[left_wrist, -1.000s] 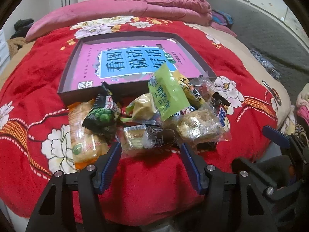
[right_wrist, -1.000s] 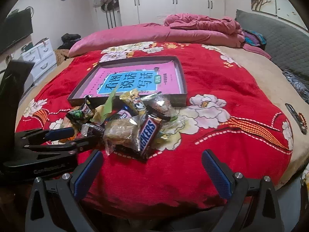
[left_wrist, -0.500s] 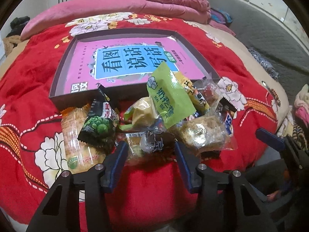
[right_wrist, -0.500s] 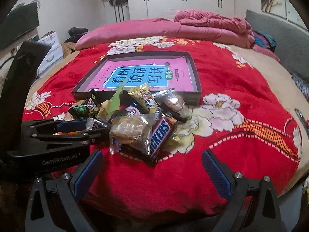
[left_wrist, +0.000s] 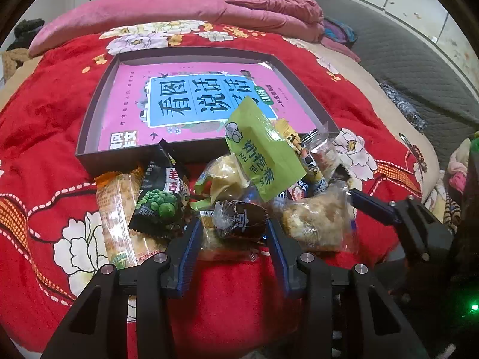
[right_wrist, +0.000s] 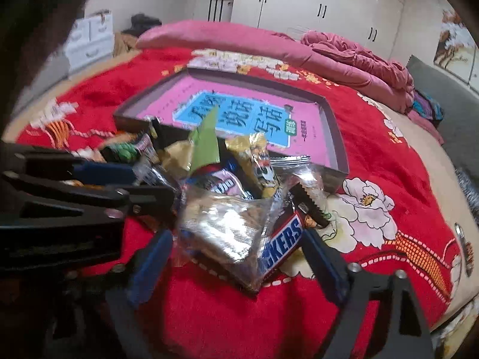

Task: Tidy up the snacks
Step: 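Reach the right tool into the pile and grasp the clear brown-snack bag, then lift the clear bag with the right tool while the left tool grasps the small dark bottle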

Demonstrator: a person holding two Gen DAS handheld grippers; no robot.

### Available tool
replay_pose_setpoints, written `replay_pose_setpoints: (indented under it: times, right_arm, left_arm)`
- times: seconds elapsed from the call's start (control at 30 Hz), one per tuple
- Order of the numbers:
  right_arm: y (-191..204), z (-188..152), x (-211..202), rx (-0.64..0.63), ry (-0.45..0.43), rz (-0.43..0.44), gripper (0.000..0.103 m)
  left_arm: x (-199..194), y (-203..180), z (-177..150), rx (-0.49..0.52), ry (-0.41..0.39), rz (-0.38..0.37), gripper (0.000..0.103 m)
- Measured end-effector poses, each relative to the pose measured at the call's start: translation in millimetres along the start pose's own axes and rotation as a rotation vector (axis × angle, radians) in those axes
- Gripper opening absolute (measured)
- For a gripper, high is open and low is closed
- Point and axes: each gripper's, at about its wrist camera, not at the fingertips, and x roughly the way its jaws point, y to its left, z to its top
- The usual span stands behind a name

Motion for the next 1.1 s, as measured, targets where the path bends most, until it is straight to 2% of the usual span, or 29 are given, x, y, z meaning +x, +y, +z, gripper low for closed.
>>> replay_pose_setpoints:
  times: [0.17,0.23,0.33,0.43,0.73,0.8,0.87,1.1]
  right_arm:
    - [-5.7,3.0,3.1,0.01,-0.025,-0.004,0.068]
    - [-11.5,3.2,3.6,0.022,-0.024,-0.011,0.057]
    - [-23.0,4.0,1.3,0.06,-0.033,0.01,0.048]
    - [-32.5,4.2,-0.6,0.099,-0.042,0.051,0.047]
    - [-40.2,6.2,-13.1,0.121,-0.101,0.086,0.047]
    - [-40.3,7.2,-15.8,0.111,-0.114,0.081,0.045]
    - [-40.8,8.2,-16.4,0.11,-0.118,0.082,0.044]
    - [-41.1,9.5,-12.3,0.123,-0.102,0.125,0.044]
  left_arm:
    - [1.5,-0.2,1.1,-0.002,0.0,0.001,0.046]
    - [1.9,-0.5,1.5,-0.002,0.001,0.003,0.046]
    - [2.1,-2.9,1.7,0.008,-0.001,0.012,0.046]
    - [2.3,-5.1,1.9,0.016,-0.004,0.018,0.045]
    - [0.7,-1.5,2.9,-0.008,-0.011,0.003,0.043]
    - [-0.1,-1.2,3.2,-0.009,-0.014,0.0,0.039]
    - [-2.1,-0.8,4.0,-0.011,-0.024,-0.009,0.034]
    - [-0.4,4.0,5.1,-0.037,-0.02,-0.025,0.033]
